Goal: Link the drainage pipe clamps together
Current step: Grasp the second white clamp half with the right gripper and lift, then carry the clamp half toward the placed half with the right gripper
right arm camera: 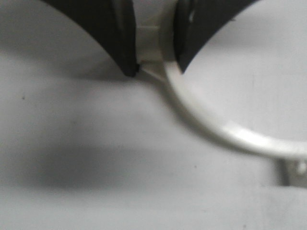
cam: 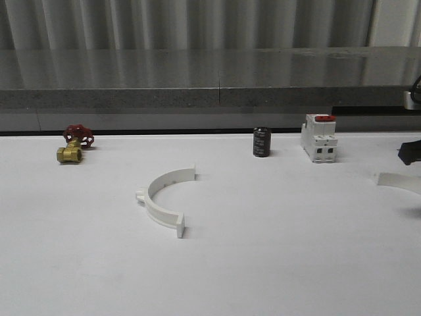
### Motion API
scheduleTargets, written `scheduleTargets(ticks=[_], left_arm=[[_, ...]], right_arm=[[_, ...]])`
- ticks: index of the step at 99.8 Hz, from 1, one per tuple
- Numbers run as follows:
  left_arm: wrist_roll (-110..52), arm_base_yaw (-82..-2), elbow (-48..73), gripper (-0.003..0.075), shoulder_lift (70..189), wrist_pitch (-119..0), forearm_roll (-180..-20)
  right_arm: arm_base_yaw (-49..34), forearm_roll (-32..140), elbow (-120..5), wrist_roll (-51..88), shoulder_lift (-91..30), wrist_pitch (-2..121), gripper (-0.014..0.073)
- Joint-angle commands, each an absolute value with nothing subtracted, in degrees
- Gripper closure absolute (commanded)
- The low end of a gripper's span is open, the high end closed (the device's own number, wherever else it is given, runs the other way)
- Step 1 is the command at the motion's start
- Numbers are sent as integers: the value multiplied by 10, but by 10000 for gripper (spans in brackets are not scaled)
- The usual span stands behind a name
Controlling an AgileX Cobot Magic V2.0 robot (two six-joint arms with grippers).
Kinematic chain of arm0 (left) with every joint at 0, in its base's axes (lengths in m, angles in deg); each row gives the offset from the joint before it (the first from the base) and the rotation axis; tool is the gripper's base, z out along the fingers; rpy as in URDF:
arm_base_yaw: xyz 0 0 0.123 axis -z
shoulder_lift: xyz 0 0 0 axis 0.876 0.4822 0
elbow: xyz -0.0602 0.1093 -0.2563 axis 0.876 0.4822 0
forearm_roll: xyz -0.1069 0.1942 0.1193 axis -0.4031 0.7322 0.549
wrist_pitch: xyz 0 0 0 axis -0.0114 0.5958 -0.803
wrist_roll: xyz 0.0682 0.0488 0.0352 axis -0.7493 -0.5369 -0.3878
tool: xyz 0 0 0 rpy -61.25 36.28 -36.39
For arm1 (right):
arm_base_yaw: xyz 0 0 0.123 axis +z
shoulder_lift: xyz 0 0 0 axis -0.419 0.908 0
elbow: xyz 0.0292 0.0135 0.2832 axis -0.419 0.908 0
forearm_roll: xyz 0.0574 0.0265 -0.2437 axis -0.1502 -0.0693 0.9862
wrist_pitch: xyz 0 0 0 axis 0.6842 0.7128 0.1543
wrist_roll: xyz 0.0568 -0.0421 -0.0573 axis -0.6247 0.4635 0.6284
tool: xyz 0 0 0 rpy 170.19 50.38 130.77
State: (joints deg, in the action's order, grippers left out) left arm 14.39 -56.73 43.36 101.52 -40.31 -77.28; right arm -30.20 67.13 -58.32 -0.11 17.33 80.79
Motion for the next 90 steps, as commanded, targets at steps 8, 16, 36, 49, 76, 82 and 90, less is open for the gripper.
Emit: scheduleTargets(ticks=[8,16,36,49,76,82,90], left_arm=[[145,-568,417,740,1016,-442,-779],[145,-568,417,740,1016,-442,-779],[145,-568,417,740,1016,-442,-779],[145,-568,417,740,1016,-442,-779],[145,-568,417,740,1016,-442,-779],[145,-568,417,740,1016,-442,-779],[145,-568,417,740,1016,-442,-779]], right_arm=[[-307,673,-600,2,151,814,643],[-307,674,-601,2,151,812,664],[-303,652,-623,1,149,835,664],[-281,622,-648,1,132,839,661],[-164,626,-692,-84,117,867,644],[-139,641,-698,-123,117,866,640],[-105,672,-705,-201,119,869,640]])
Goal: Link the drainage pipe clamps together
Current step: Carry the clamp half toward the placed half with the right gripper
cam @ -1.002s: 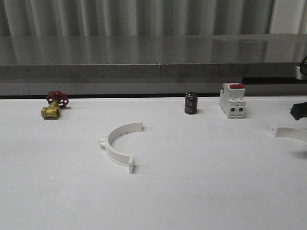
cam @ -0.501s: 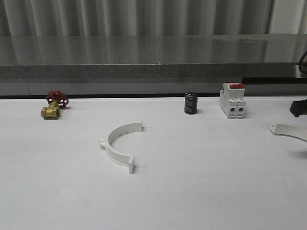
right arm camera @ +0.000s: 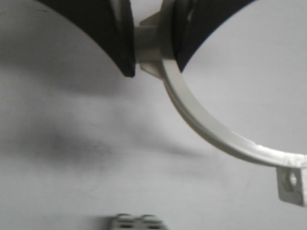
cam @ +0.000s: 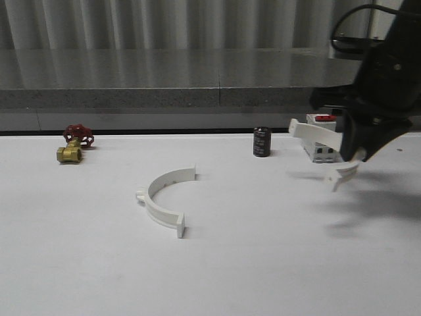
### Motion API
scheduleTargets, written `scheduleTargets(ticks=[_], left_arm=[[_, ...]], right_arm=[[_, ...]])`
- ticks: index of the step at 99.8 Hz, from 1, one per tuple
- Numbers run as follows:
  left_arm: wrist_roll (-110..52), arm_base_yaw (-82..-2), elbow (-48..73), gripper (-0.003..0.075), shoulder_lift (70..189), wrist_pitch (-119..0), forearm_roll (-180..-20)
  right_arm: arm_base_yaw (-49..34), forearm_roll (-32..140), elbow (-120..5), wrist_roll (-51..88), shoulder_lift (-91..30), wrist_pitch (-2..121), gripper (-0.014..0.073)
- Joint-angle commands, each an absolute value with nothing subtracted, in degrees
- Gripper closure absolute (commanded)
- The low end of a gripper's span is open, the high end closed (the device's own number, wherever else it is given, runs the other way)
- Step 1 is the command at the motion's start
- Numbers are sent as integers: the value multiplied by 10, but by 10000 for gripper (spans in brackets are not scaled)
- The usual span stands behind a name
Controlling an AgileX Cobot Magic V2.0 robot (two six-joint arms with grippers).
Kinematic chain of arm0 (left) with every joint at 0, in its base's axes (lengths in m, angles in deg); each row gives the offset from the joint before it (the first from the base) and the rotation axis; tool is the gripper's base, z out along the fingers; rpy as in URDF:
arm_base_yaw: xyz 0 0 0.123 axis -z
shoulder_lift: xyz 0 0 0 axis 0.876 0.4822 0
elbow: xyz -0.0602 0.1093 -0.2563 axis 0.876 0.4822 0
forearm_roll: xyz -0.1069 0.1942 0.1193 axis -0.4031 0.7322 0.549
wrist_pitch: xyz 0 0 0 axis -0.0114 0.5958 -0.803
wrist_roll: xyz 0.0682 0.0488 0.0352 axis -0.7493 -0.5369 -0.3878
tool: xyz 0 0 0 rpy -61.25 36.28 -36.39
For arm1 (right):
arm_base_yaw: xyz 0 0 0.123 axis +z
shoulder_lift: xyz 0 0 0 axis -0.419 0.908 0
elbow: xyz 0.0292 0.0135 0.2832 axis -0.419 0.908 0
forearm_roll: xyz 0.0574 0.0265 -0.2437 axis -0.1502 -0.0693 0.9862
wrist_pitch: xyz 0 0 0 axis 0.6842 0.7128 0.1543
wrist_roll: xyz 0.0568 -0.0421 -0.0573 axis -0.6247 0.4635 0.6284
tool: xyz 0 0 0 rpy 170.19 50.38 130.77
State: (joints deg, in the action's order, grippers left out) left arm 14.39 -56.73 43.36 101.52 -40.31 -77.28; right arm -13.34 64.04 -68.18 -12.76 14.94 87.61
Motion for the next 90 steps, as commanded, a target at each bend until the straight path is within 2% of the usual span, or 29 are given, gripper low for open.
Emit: scheduleTargets(ticks=[1,28,56,90], left_arm=[[145,-568,417,740,1016,-442,-779],[145,-568,417,740,1016,-442,-779],[145,-568,417,740,1016,-442,-779],[145,-568,417,740,1016,-442,-779]], right_arm=[[-102,675,-705,-207,119,869,640],[-33,784,-705,-392,119,873,640],[-3,781,-710,-420,143,867,640],[40,781,-797,-434,211,902,640]])
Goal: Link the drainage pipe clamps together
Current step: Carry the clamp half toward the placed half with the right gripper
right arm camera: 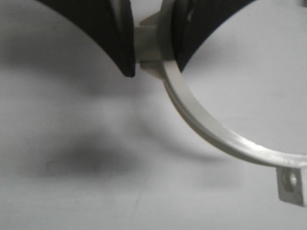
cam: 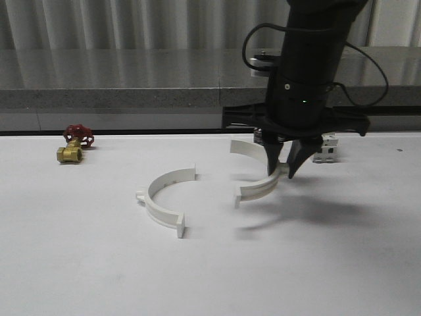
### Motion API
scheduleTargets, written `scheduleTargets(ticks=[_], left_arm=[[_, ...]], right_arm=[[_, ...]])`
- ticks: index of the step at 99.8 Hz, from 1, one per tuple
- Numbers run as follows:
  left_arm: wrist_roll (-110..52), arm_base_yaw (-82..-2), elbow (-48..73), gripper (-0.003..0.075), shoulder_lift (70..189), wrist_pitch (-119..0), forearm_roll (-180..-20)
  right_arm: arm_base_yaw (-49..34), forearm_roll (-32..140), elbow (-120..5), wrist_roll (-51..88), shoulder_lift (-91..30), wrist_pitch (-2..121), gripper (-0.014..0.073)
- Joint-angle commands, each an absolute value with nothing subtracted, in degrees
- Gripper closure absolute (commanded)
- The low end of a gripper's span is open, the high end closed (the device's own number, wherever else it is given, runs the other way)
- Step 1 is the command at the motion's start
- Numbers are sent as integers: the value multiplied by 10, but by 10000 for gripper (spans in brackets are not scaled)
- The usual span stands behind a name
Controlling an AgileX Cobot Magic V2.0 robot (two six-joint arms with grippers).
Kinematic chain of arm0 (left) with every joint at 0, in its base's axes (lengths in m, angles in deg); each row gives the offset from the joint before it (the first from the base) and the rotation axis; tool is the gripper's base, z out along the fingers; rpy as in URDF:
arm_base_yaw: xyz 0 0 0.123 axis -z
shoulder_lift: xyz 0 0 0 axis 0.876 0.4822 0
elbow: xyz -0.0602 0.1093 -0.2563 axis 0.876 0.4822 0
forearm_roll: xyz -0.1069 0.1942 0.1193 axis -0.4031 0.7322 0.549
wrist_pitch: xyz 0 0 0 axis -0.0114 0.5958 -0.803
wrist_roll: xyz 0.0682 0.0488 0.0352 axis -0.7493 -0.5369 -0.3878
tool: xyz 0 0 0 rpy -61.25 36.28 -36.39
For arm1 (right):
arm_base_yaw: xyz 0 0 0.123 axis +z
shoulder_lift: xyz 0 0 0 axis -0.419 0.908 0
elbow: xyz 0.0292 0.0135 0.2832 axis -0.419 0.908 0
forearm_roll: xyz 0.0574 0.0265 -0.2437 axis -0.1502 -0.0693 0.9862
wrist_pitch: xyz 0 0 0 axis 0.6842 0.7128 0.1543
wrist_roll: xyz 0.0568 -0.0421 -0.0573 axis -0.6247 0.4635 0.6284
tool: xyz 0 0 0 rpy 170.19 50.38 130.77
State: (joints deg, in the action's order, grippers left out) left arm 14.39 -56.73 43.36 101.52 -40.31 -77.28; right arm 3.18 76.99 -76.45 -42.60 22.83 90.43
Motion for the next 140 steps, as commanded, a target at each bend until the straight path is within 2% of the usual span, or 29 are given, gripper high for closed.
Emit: scheduleTargets(ticks=[1,140], left_arm=[[145,-568,417,740,1016,-442,-779],[145,-568,417,740,1016,-442,-779]], right_arm=[[42,781,-797,-437,212,902,640],[79,757,-826,-489,276,866,640]])
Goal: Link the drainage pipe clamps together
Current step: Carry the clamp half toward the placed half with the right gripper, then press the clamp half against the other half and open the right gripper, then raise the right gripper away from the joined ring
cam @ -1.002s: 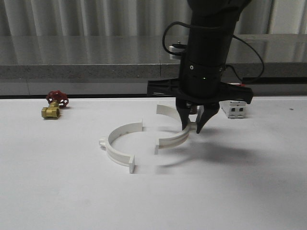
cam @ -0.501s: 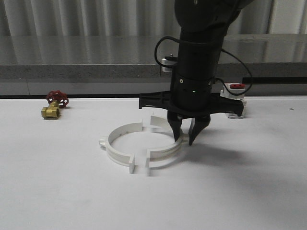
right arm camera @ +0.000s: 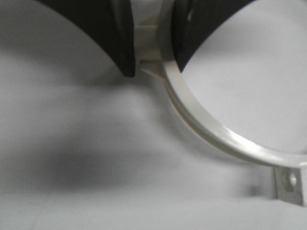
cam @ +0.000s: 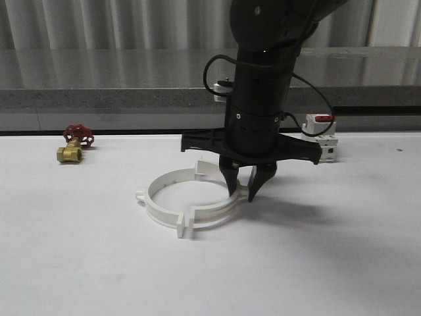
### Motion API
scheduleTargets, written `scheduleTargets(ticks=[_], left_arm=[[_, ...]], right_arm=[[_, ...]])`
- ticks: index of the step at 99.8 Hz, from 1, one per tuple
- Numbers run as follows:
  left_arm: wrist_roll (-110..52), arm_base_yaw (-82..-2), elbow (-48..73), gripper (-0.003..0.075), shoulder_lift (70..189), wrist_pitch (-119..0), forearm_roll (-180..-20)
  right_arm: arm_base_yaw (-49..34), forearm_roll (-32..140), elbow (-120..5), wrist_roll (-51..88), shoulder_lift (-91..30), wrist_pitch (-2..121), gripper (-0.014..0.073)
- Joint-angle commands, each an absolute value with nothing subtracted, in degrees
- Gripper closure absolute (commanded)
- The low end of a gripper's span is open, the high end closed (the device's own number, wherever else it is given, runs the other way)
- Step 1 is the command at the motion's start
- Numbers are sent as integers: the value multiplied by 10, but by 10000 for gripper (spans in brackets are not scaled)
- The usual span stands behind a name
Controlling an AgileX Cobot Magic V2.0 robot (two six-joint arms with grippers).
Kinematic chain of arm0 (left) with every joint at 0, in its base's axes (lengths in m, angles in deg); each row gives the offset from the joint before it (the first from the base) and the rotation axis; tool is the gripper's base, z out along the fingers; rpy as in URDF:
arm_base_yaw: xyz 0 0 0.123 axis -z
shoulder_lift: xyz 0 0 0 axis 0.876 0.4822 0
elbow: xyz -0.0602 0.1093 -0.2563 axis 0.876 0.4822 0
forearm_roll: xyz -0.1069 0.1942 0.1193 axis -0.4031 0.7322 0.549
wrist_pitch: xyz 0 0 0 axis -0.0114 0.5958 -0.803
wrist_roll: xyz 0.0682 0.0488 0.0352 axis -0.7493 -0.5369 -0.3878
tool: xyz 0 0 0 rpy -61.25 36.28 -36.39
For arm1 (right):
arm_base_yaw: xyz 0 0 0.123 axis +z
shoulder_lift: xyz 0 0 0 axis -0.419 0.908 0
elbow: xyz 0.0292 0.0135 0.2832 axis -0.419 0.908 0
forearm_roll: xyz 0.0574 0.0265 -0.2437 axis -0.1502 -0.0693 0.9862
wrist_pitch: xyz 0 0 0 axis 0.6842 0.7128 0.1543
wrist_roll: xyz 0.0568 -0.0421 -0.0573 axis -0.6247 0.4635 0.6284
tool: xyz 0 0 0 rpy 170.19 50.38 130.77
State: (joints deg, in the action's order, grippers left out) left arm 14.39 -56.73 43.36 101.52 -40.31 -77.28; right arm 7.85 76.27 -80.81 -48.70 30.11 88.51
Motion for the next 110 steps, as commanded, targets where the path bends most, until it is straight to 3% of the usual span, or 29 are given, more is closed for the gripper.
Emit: scheduleTargets(ticks=[1,39,79,110], left_arm=[[145,-568,417,740,1016,-442,-779],[145,-568,417,740,1016,-442,-779],[145,-568,417,740,1016,-442,-779],[145,-568,417,740,1016,-442,-779]], right_arm=[[79,756,-826,-489,276,865,640],[82,741,-826,-489,289,858,625],[82,737,-826,-489,289,851,179],[82,745,-831,-488,281,855,153]])
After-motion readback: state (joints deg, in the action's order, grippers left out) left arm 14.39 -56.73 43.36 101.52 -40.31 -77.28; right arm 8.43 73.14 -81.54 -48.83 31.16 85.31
